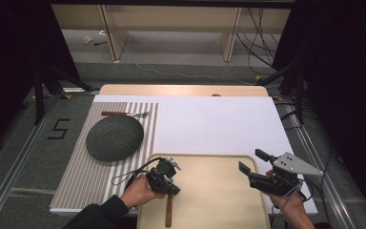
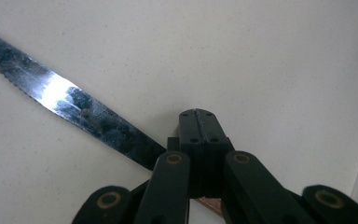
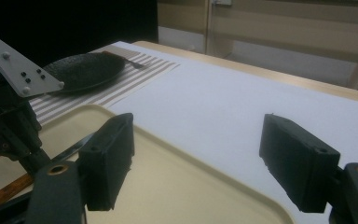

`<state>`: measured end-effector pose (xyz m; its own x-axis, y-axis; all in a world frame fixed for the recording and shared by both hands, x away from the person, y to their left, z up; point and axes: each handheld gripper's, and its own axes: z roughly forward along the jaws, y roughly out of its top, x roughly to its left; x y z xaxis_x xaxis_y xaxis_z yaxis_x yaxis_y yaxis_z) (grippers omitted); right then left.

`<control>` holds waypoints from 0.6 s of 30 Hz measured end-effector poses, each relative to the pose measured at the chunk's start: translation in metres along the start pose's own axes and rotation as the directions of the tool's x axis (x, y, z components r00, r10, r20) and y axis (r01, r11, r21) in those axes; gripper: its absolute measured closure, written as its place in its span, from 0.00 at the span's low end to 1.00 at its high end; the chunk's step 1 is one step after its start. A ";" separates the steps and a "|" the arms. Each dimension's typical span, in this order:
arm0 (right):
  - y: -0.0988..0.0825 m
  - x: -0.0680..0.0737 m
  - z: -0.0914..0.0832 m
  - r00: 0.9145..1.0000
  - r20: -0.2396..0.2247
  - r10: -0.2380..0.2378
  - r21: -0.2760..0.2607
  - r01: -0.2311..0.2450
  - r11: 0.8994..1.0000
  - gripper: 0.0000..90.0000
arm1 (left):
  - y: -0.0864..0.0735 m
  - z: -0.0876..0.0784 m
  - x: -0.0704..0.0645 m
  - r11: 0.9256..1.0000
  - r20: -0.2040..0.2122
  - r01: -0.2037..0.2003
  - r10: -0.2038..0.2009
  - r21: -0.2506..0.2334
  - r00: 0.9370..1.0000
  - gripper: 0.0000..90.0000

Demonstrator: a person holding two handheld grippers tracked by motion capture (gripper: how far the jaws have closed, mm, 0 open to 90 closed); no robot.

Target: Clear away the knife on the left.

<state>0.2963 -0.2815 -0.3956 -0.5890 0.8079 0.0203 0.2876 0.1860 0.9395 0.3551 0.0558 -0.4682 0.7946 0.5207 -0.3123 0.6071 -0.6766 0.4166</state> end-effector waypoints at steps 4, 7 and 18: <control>0.000 0.000 0.000 1.000 -0.001 0.000 0.000 0.000 1.000 0.30 | -0.003 -0.002 0.002 1.000 0.002 0.007 -0.007 -0.002 1.000 1.00; 0.000 0.000 0.000 1.000 -0.001 -0.001 -0.001 0.001 1.000 0.30 | -0.006 -0.004 0.005 1.000 0.014 0.018 -0.018 -0.003 1.000 1.00; 0.000 0.000 0.000 1.000 0.001 -0.001 -0.001 0.001 1.000 0.30 | -0.021 -0.014 0.014 0.999 0.018 0.050 -0.050 0.001 0.999 1.00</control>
<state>0.2964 -0.2814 -0.3956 -0.5887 0.8082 0.0189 0.2865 0.1867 0.9397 0.3536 0.0850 -0.4697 0.7631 0.5443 -0.3483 0.6462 -0.6503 0.3995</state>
